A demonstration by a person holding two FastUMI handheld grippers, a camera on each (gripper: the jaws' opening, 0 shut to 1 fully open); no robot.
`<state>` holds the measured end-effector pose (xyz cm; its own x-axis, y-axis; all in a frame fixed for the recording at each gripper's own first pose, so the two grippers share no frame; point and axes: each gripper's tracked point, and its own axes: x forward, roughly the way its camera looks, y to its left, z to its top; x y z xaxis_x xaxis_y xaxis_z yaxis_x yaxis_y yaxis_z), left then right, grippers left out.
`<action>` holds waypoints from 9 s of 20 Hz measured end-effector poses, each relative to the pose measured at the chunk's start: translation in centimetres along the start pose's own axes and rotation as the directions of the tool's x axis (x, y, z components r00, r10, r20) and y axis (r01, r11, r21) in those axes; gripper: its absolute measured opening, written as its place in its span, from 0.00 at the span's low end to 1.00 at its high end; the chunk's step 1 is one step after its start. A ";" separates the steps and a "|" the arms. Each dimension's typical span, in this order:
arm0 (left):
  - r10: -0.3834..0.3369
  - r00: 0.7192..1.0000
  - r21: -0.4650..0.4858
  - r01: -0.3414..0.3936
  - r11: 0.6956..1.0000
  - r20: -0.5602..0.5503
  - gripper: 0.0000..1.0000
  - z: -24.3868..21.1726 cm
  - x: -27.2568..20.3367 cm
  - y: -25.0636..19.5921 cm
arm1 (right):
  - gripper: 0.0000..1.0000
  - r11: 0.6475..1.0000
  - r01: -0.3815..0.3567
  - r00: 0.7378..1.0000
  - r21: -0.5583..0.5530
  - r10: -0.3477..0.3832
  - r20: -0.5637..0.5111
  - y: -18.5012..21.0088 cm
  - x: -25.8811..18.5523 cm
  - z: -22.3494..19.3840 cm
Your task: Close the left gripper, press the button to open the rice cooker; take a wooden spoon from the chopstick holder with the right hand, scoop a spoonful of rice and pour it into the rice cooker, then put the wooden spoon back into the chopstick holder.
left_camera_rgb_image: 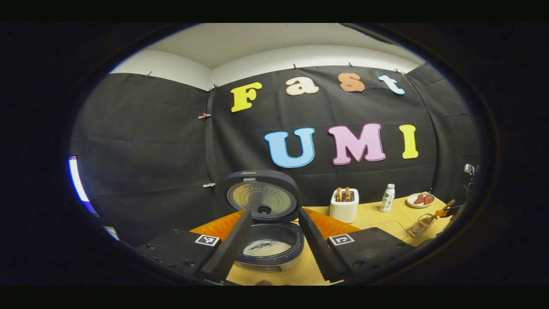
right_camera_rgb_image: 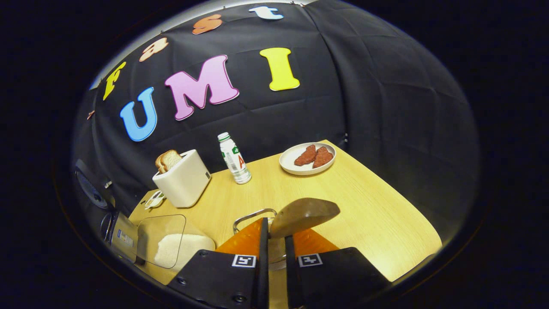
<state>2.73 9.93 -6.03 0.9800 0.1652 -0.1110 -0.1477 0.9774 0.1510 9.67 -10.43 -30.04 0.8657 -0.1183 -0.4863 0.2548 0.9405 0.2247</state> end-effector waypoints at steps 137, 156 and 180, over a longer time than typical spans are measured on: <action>0.042 0.993 -0.191 -0.061 0.980 -0.106 0.82 -8.1 -1.7 9.8 | 0.11 0.400 -0.614 0.612 -0.680 0.785 -0.091 54.9 -14.2 -1.1; -0.071 0.994 -0.125 0.060 0.990 -0.088 0.83 -6.4 0.3 5.3 | 0.10 0.765 -0.500 0.827 -0.407 0.561 0.039 39.6 -8.5 4.9; -0.151 0.982 -0.110 0.139 0.984 -0.110 0.83 -3.9 2.3 -5.7 | 0.06 0.934 -0.122 0.983 -0.335 0.160 0.088 7.4 -3.1 10.9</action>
<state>5.30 5.24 -10.97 0.9704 0.0296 -0.2397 -0.0242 0.9994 0.0255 13.60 -6.54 -17.63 0.9299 0.0064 -0.3677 -0.0121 0.9998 -0.0131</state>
